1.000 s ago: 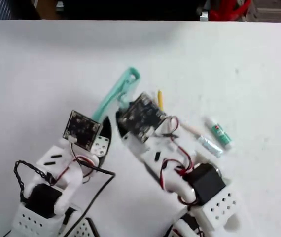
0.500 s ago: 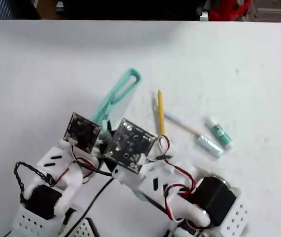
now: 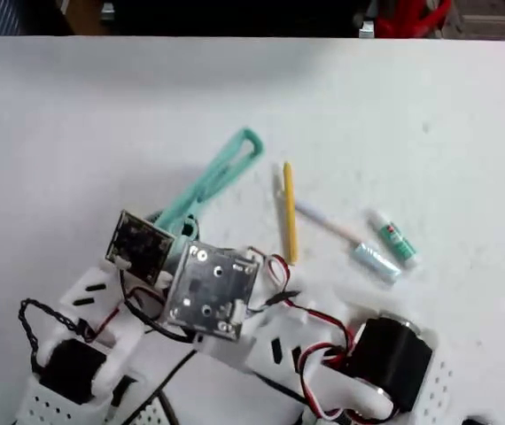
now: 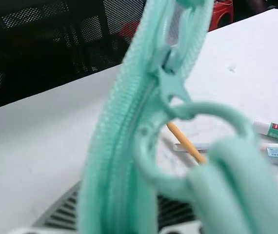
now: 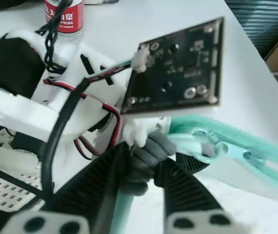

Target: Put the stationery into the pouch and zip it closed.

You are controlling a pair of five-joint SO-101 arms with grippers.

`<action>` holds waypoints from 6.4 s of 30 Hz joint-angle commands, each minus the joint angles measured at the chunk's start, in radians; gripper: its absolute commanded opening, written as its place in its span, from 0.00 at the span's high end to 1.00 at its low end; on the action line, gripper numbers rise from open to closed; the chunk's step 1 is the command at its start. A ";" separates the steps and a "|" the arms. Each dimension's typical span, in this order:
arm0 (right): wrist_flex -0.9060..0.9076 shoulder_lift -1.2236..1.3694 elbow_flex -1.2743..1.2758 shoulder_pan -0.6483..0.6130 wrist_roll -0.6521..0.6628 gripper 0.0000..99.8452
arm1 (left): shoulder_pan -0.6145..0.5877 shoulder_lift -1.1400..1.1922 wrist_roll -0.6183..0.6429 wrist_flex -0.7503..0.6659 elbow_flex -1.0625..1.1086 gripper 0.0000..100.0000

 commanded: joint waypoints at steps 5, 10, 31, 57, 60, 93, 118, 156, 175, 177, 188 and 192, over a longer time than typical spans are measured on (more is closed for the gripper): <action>-0.002 -0.005 -0.054 0.206 0.084 0.98 | 0.002 0.007 -0.012 -0.020 -0.002 0.98; -0.108 -0.015 0.094 0.463 0.210 0.98 | 0.004 0.005 -0.012 0.002 -0.008 0.98; -0.532 -0.005 0.359 0.619 0.048 0.98 | 0.038 -0.321 0.126 0.066 0.081 0.81; -0.145 -0.008 0.037 0.351 -0.015 0.98 | 0.065 -0.335 -0.032 0.129 0.081 0.98; -0.067 -0.012 -0.041 0.268 -0.031 0.98 | 0.062 -0.335 -0.035 0.127 0.081 0.98; 0.196 0.128 -0.187 -0.110 -0.020 0.98 | 0.059 -0.335 -0.051 0.133 0.081 0.98; 0.162 0.061 -0.192 0.298 0.025 0.72 | 0.033 -0.334 -0.054 0.132 0.083 0.98; -0.194 -0.093 0.153 0.179 0.061 0.98 | 0.030 -0.334 -0.054 0.135 0.083 0.98; -0.024 0.012 0.100 -0.130 0.098 0.98 | 0.028 -0.334 -0.054 0.135 0.083 0.98; -0.007 0.005 0.061 -0.124 0.098 0.98 | 0.028 -0.334 -0.054 0.135 0.083 0.98; 0.018 -0.168 -0.055 0.406 0.089 0.70 | 0.036 -0.334 0.006 0.097 0.132 0.98; 0.018 -0.173 -0.077 0.575 0.089 0.73 | 0.036 -0.334 0.009 0.055 0.163 0.98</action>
